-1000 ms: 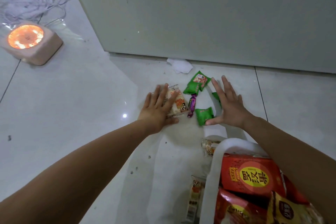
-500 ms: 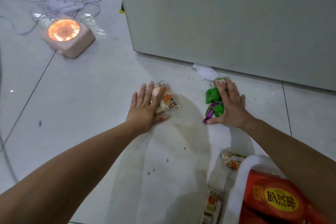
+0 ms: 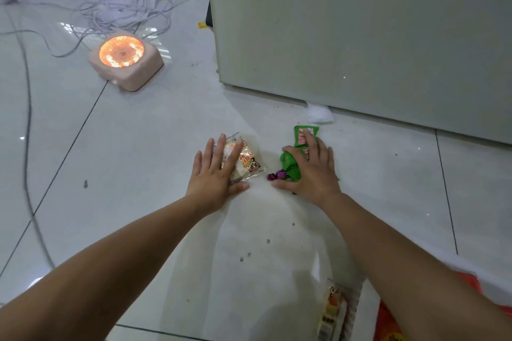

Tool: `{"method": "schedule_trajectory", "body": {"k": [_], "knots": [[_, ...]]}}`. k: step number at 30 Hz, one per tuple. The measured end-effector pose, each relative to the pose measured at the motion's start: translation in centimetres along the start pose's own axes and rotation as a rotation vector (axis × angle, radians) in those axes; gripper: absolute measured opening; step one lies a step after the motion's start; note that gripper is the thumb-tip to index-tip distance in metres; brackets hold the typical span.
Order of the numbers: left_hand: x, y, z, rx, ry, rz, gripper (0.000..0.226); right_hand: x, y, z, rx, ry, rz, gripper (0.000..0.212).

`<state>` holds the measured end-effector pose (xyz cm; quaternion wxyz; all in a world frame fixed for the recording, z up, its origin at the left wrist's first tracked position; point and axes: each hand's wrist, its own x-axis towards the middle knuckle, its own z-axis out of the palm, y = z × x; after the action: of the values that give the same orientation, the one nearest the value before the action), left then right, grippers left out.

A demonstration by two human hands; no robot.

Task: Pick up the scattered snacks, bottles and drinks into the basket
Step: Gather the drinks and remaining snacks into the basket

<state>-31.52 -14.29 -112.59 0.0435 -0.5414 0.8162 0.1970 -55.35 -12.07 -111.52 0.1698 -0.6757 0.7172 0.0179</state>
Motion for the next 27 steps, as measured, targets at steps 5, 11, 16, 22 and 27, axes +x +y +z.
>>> {"method": "schedule_trajectory", "body": {"k": [5, 11, 16, 22, 27], "knots": [[-1.7, -1.4, -0.6, 0.042, -0.026, -0.021, 0.085, -2.2, -3.6, 1.5, 0.062, 0.151, -0.064, 0.066], [-4.2, -4.0, -1.6, 0.047, -0.112, 0.000, 0.092, -3.2, -5.0, 3.0, -0.026, 0.312, -0.034, 0.052], [-5.4, -4.5, -2.0, -0.028, -0.149, -0.015, 0.101, -3.0, -5.0, 3.9, -0.100, 0.428, -0.050, 0.047], [-5.4, -3.8, -2.4, -0.023, -0.123, -0.096, 0.103, -2.1, -5.0, 3.8, -0.139, 0.538, -0.082, 0.039], [-5.4, -3.0, -3.0, 0.071, -0.040, -0.115, 0.102, -2.3, -5.9, 3.2, -0.136, 0.476, -0.040, 0.035]]}}
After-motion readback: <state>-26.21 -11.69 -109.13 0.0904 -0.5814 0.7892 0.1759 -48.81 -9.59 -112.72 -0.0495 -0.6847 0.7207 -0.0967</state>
